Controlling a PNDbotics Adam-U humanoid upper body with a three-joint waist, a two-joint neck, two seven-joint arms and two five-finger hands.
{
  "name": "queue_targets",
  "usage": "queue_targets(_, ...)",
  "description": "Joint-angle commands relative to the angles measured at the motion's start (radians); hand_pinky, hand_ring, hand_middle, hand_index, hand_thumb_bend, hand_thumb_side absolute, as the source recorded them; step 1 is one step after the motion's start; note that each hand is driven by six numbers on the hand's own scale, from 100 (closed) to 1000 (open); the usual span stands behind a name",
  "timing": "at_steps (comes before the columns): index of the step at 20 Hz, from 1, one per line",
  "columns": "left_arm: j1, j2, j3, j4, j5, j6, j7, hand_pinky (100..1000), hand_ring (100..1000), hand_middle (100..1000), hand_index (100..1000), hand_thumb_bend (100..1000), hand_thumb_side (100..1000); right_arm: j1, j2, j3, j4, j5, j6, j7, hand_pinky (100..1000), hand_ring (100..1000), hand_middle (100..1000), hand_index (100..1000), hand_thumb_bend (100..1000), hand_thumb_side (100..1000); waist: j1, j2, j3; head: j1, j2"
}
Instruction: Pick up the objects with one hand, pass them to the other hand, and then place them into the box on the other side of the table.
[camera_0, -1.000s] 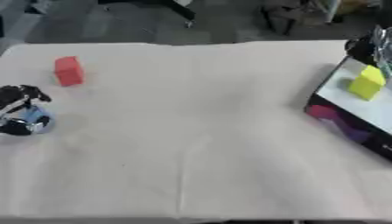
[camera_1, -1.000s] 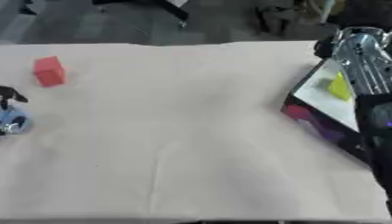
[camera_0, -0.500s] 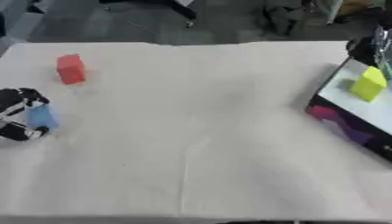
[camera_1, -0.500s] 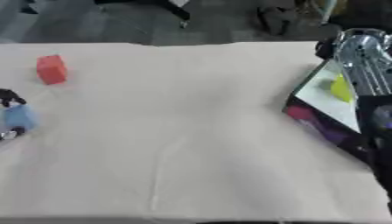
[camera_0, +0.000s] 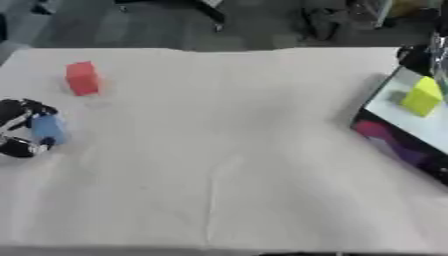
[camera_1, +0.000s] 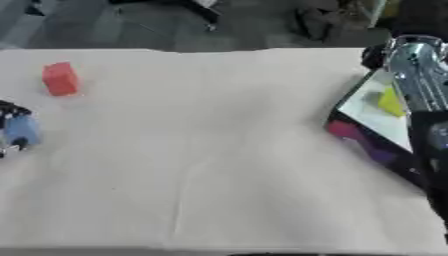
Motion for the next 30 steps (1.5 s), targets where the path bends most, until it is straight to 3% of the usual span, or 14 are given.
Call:
queue_targets(1,-0.03,-0.002,0.023,-0.061,0.058,-0.047,0.019,655,463,486,656,100,253,-0.04,0.003,0.043,-0.035,-0.04,-0.026,0.016,982,941,962,1000,451,377,-0.001,-0.02,0.004,-0.007,-0.003)
queue_targets(4,-0.044,-0.059,-0.012,-0.085,0.109,-0.098,0.018,661,449,467,639,100,268,-0.079,0.046,0.12,-0.075,-0.09,-0.075,0.027,998,937,961,1000,492,363,-0.002,-0.02,0.009,-0.02,-0.003)
queue_targets(8,-0.069,-0.138,-0.084,-0.081,0.173,-0.162,-0.034,662,443,461,633,100,275,-0.143,0.119,0.223,-0.111,-0.154,-0.139,0.05,1000,939,964,1000,481,346,-0.004,-0.021,0.013,-0.039,-0.003)
queue_targets(14,-0.131,-0.25,-0.192,-0.035,0.272,-0.261,-0.133,663,440,458,629,100,278,-0.204,0.26,0.361,-0.064,-0.238,-0.238,0.048,1000,945,971,1000,470,334,-0.003,-0.02,0.016,-0.049,-0.003)
queue_targets(17,-0.153,-0.298,-0.233,-0.019,0.319,-0.297,-0.179,665,442,459,630,100,276,-0.189,0.324,0.374,-0.034,-0.223,-0.284,0.015,1000,948,974,1000,464,312,-0.003,-0.017,0.016,-0.042,-0.003)
queue_targets(21,-0.175,-0.331,-0.268,-0.018,0.377,-0.303,-0.238,667,442,459,632,100,274,-0.168,0.376,0.387,-0.005,-0.185,-0.327,-0.016,1000,954,978,1000,458,291,-0.002,-0.015,0.014,-0.035,-0.003)
queue_targets(30,-0.192,-0.359,-0.286,-0.032,0.522,-0.303,-0.382,676,446,462,636,100,274,-0.143,0.431,0.409,0.044,-0.173,-0.342,-0.06,1000,948,972,1000,448,242,-0.001,-0.01,0.014,-0.041,-0.003)
